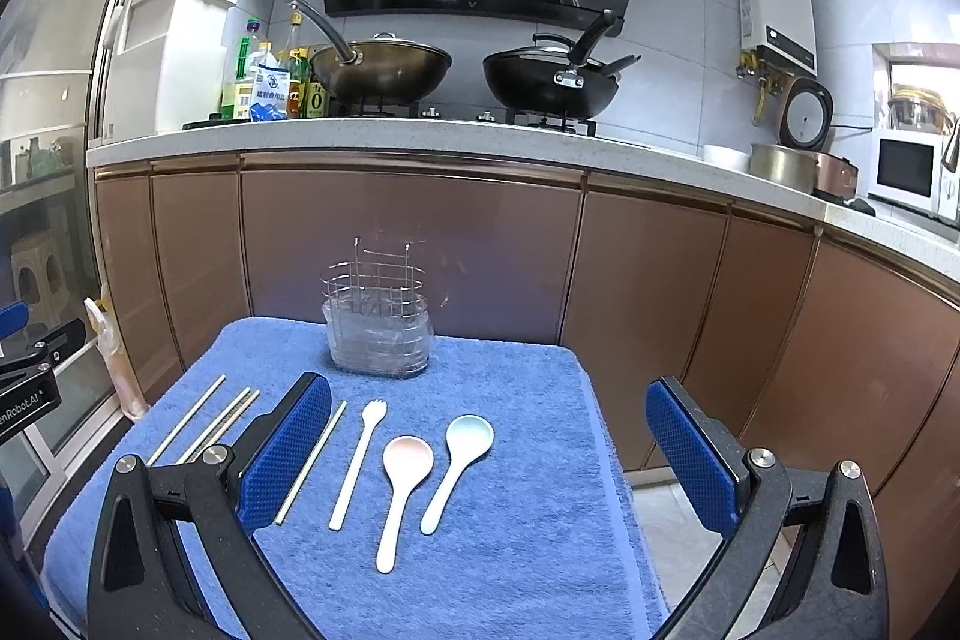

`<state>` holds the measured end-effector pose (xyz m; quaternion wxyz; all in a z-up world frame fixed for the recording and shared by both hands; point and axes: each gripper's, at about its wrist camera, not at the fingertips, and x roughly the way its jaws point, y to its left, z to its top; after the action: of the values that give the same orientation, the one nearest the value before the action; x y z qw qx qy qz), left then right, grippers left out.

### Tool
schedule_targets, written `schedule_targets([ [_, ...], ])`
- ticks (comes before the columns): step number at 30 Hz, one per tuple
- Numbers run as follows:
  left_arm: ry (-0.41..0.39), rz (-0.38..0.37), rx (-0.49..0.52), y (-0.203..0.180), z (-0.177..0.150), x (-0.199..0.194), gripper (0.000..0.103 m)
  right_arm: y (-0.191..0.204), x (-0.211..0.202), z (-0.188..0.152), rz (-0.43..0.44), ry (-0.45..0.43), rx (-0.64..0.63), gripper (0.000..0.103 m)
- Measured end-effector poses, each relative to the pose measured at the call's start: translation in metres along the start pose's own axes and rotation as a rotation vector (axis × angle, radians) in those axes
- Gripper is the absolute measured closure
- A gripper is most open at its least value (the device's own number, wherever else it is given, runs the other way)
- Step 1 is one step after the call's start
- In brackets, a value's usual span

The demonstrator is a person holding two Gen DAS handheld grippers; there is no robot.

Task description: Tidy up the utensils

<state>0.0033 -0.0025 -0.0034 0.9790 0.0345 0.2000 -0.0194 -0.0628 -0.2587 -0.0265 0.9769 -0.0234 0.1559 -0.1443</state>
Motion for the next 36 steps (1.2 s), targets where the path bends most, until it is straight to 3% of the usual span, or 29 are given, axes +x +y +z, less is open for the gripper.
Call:
schedule_targets([
  [14,-0.036,0.0,-0.019,0.007,0.007,-0.008,0.028,-0.002,0.001,0.002,0.024,0.007,0.011,0.0],
  [36,-0.016,-0.031,-0.033,0.009,0.007,-0.001,0.028,0.001,0.008,-0.003,0.019,0.038,-0.003,0.0],
])
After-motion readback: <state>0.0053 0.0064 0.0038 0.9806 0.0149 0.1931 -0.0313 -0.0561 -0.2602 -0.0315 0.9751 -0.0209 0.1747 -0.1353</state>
